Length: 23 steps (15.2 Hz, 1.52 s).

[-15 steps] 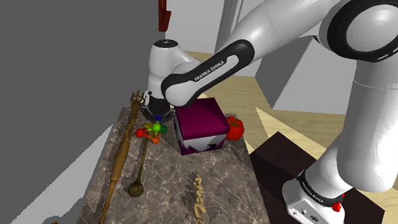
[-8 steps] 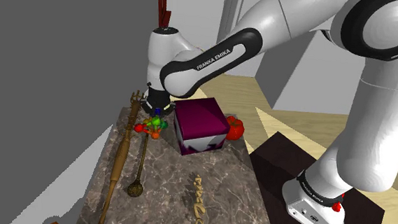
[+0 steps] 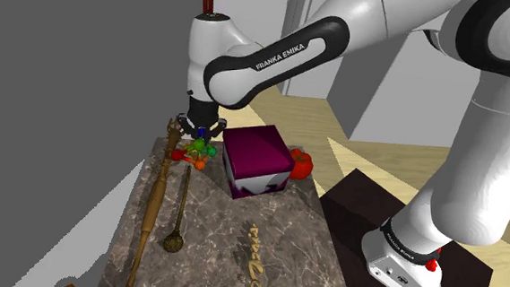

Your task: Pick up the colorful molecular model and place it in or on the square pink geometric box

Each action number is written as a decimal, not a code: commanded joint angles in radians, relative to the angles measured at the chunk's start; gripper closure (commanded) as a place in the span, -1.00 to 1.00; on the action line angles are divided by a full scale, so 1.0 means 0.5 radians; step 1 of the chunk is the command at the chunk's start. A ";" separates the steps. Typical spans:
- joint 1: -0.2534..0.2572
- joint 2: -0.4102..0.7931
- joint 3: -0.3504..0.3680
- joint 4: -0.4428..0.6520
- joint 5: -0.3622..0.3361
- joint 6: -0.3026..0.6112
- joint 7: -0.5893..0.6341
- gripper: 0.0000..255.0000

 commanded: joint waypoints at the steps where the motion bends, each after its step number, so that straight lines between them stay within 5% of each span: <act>1: -0.006 -0.034 0.008 0.017 0.018 -0.048 -0.009 1.00; 23: -0.033 -0.241 0.043 0.360 0.126 -0.581 -0.065 1.00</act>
